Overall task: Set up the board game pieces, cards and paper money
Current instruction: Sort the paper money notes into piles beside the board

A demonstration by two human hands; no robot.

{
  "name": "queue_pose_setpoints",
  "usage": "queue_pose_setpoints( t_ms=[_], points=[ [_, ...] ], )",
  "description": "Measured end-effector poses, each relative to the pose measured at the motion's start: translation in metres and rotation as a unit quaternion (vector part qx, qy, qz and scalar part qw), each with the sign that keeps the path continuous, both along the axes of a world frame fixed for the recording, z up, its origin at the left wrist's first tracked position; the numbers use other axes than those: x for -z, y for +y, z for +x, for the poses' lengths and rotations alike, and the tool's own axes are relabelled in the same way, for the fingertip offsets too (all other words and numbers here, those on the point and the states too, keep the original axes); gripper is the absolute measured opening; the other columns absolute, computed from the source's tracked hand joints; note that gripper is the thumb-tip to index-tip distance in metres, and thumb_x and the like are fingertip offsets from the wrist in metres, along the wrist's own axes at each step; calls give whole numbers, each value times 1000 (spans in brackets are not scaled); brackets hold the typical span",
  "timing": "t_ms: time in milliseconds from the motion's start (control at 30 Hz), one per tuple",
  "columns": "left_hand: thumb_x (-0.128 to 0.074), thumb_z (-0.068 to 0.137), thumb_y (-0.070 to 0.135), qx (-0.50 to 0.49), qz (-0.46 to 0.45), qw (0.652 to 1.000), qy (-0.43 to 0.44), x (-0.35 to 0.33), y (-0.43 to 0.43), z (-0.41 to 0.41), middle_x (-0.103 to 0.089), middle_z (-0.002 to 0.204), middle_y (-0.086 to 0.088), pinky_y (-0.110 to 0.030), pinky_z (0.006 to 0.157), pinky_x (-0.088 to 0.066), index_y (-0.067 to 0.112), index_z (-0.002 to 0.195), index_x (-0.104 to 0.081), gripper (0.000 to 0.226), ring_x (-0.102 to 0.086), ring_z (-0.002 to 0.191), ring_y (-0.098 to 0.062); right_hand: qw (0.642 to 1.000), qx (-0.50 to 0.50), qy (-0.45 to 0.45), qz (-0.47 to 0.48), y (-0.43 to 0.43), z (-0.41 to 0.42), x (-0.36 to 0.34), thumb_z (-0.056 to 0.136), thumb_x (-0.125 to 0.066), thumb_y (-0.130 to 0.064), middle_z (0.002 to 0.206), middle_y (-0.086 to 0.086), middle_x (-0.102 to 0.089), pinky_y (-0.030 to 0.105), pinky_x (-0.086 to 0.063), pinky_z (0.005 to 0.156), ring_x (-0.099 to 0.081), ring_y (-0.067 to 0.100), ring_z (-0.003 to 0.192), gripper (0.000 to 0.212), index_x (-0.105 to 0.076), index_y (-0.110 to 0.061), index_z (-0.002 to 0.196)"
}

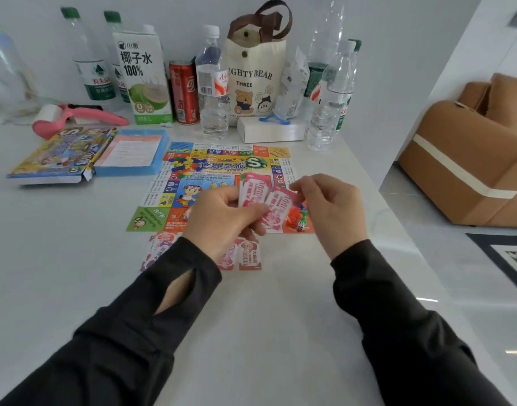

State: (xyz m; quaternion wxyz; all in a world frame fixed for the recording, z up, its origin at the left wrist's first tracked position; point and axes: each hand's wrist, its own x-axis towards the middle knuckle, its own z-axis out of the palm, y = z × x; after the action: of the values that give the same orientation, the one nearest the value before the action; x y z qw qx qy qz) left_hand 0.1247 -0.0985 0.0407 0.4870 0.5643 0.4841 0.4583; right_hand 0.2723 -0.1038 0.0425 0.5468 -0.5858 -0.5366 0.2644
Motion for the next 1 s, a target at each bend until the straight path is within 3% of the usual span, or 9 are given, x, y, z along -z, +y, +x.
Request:
queue_pose_setpoints(
  t_ms=[100, 267, 467, 533, 700, 867, 1000],
  points=[
    [-68, 79, 4, -33, 14, 999, -6, 2, 4, -14, -66, 54, -3, -19, 43, -47, 13, 75, -67, 9, -57, 44, -11, 992, -54, 107, -40, -1, -11, 0, 90, -56, -17, 57, 1, -59, 20, -35, 41, -42, 10, 39, 21, -65, -8, 74],
    [-67, 79, 3, 0, -2, 1000, -10, 0, 1, -22, -66, 53, -3, -16, 41, -46, 10, 76, -67, 7, -59, 43, -10, 978, -106, 135, -122, -2, -20, 11, 86, -63, -17, 47, 2, -53, 25, -38, 43, -42, 17, 42, 19, -64, -10, 68],
    [-63, 77, 6, 96, -155, 973, -143, -1, 3, -26, -63, 52, -5, -13, 39, -46, 4, 80, -66, 4, -58, 41, -8, 938, -154, 268, -157, -2, -23, 14, 87, -57, -10, 47, 2, -52, 18, -39, 38, -43, 9, 38, 20, -64, -7, 68],
    [-64, 69, 13, 115, -185, 959, -179, -1, 2, -26, -63, 54, -6, -12, 38, -46, 3, 80, -65, 15, -58, 41, -7, 925, -177, 296, -159, -1, -23, 16, 82, -59, -12, 49, 3, -53, 17, -40, 38, -43, 8, 37, 23, -67, -10, 60],
    [-62, 63, 16, 115, -213, 944, -223, -2, 3, -31, -68, 61, -8, -12, 39, -47, 3, 79, -66, 20, -60, 43, -8, 919, -208, 289, -167, 5, -32, 17, 68, -60, -21, 54, 6, -57, 17, -41, 41, -43, 7, 39, 18, -71, -14, 55],
    [-62, 79, 13, 72, -199, 957, -196, -1, 4, -34, -67, 60, -8, -13, 38, -47, 5, 78, -67, 9, -61, 42, -9, 941, -173, 252, -145, 6, -30, 20, 87, -55, -7, 48, 4, -51, 19, -40, 39, -42, 9, 39, 18, -63, -3, 72],
    [-61, 86, 15, 57, -194, 965, -167, -1, 4, -34, -67, 59, -7, -14, 36, -45, 4, 82, -65, 12, -60, 41, -11, 955, -153, 216, -136, 5, -25, 18, 87, -56, -5, 48, 2, -54, 19, -39, 38, -42, 8, 38, 16, -62, -2, 73]
  ],
)
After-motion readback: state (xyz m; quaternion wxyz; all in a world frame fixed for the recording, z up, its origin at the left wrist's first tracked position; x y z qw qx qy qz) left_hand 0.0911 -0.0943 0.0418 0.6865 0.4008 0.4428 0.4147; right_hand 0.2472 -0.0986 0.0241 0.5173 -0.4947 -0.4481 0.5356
